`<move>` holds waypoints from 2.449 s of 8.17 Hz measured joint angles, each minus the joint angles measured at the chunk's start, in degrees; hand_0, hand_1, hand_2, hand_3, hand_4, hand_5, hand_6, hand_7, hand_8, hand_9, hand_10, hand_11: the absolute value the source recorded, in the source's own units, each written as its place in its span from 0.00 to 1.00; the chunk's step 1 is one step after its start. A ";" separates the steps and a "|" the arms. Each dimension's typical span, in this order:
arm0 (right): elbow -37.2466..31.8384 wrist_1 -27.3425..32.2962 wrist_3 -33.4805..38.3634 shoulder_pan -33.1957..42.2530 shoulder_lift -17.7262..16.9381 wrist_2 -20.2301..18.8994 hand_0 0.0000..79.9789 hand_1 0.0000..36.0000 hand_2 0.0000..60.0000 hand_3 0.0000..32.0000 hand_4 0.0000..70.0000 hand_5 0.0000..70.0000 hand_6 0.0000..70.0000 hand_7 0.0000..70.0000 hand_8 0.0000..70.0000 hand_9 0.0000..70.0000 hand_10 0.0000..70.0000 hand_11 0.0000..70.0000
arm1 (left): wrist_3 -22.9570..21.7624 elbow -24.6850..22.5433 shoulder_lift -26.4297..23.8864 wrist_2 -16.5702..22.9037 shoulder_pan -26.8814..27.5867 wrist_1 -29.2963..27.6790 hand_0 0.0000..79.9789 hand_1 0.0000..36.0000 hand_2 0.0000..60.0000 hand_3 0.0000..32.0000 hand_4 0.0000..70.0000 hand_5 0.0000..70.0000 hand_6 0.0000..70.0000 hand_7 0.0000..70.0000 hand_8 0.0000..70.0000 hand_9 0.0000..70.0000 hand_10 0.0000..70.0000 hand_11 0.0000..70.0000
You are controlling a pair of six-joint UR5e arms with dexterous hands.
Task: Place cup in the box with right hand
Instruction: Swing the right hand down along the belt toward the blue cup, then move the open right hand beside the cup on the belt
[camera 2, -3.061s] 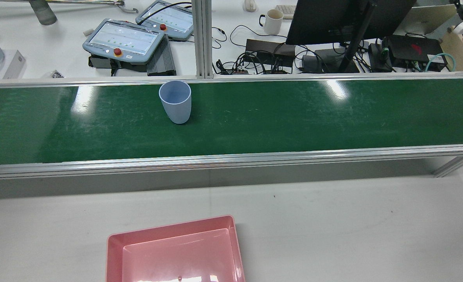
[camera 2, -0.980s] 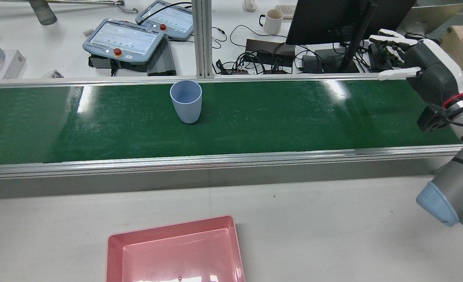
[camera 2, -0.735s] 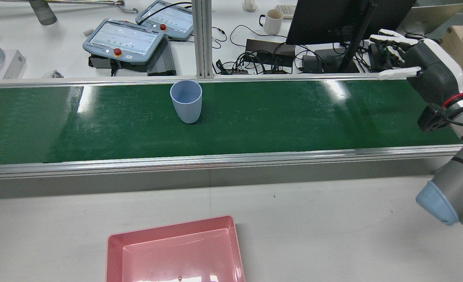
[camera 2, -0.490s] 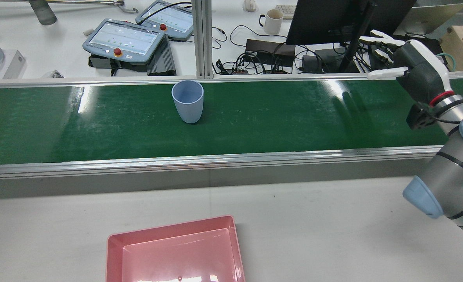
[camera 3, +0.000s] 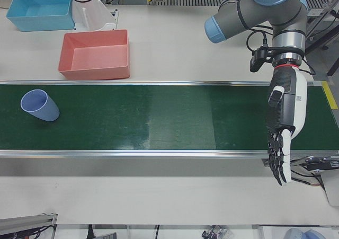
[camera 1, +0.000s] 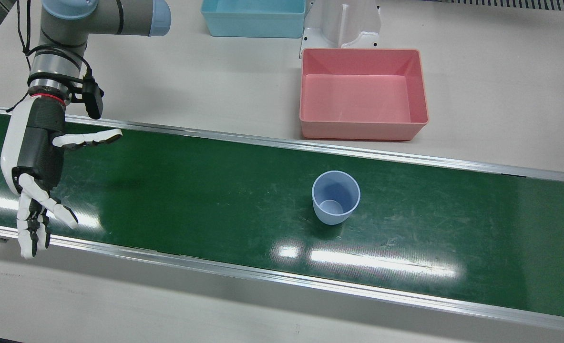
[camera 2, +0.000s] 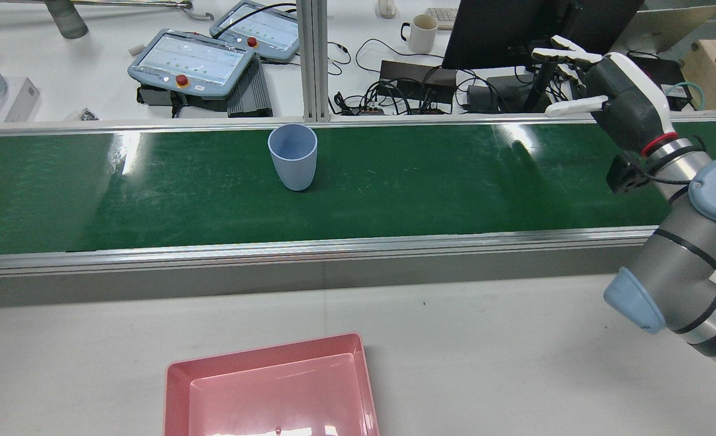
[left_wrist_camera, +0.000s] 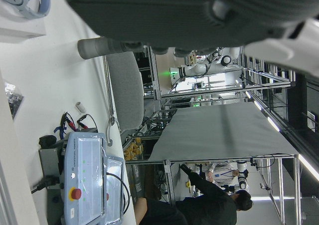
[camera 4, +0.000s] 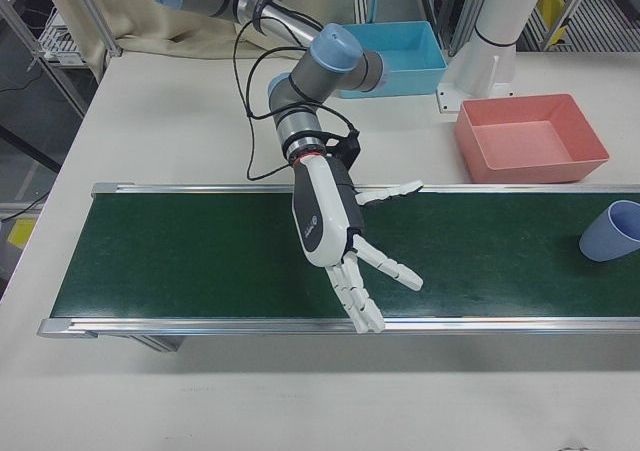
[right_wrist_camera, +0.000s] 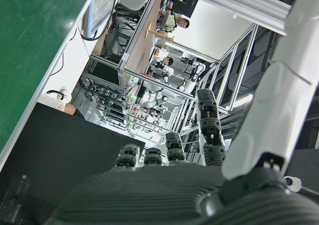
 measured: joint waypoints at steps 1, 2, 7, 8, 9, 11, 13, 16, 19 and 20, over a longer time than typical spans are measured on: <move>-0.11 1.66 -0.81 -1.37 0.13 1.63 0.62 0.28 0.00 0.00 0.25 0.08 0.06 0.19 0.04 0.08 0.08 0.14 | 0.00 0.00 0.00 -0.01 0.00 -0.03 0.00 0.00 0.00 0.00 0.00 0.00 0.00 0.00 0.00 0.00 0.00 0.00; -0.29 3.30 -1.69 -2.41 0.37 3.23 0.63 0.30 0.02 0.00 0.29 0.07 0.07 0.24 0.04 0.09 0.09 0.15 | 0.00 0.00 0.00 -0.03 0.00 -0.03 0.00 0.00 0.00 0.00 0.00 0.00 0.00 0.00 0.00 0.00 0.00 0.00; -1.77 4.23 -3.03 -9.04 4.95 9.52 0.64 0.33 0.06 0.06 0.38 0.07 0.08 0.38 0.04 0.12 0.08 0.13 | 0.00 0.00 0.00 0.01 0.00 -0.08 0.00 0.00 0.00 0.00 0.00 0.00 0.00 0.00 0.00 0.00 0.00 0.00; -2.58 3.96 -3.10 -9.74 6.09 9.76 0.65 0.35 0.07 0.12 0.40 0.07 0.09 0.42 0.04 0.14 0.07 0.13 | 0.00 0.00 0.00 0.01 0.00 -0.08 0.00 0.00 0.00 0.00 0.00 0.00 0.00 0.00 0.00 0.00 0.00 0.00; -3.49 2.92 -3.13 -10.41 7.65 9.84 0.65 0.35 0.05 0.15 0.40 0.07 0.09 0.43 0.04 0.14 0.07 0.12 | 0.00 0.00 0.00 0.02 0.00 -0.06 0.00 0.00 0.00 0.00 0.00 0.00 0.00 0.00 0.00 0.00 0.00 0.00; -4.35 0.05 -3.15 -11.59 10.76 9.89 0.65 0.35 0.04 0.19 0.39 0.07 0.08 0.42 0.04 0.14 0.07 0.12 | 0.00 0.00 0.00 0.01 0.00 -0.01 0.00 0.00 0.00 0.00 0.00 0.00 0.00 0.00 0.00 0.00 0.00 0.00; -3.94 -1.56 -3.06 -12.44 11.89 9.61 0.66 0.36 0.01 0.36 0.35 0.07 0.07 0.40 0.03 0.12 0.05 0.10 | 0.00 0.00 0.00 -0.01 0.00 0.00 0.00 0.00 0.00 0.00 0.00 0.00 0.00 0.00 0.00 0.00 0.00 0.00; -3.06 -3.10 -2.87 -14.34 12.31 9.52 0.66 0.38 0.03 0.41 0.33 0.07 0.07 0.39 0.03 0.11 0.05 0.10 | 0.00 0.00 0.00 0.03 0.00 0.00 0.00 0.00 0.00 0.00 0.00 0.00 0.00 0.00 0.00 0.00 0.00 0.00; -2.85 -3.42 -1.97 -14.89 12.90 10.34 0.67 0.40 0.06 0.36 0.35 0.08 0.08 0.46 0.04 0.14 0.07 0.12 | 0.00 0.00 0.00 0.04 0.00 0.00 0.00 0.00 0.00 0.00 0.00 0.00 0.00 0.00 0.00 0.00 0.00 0.00; -2.86 -3.46 -1.42 -14.99 13.14 10.83 0.67 0.44 0.10 0.36 0.38 0.08 0.09 0.52 0.04 0.15 0.07 0.12 | 0.00 0.00 0.00 0.04 0.00 0.00 0.00 0.00 0.00 0.00 0.00 0.00 0.00 0.00 0.00 0.00 0.00 0.00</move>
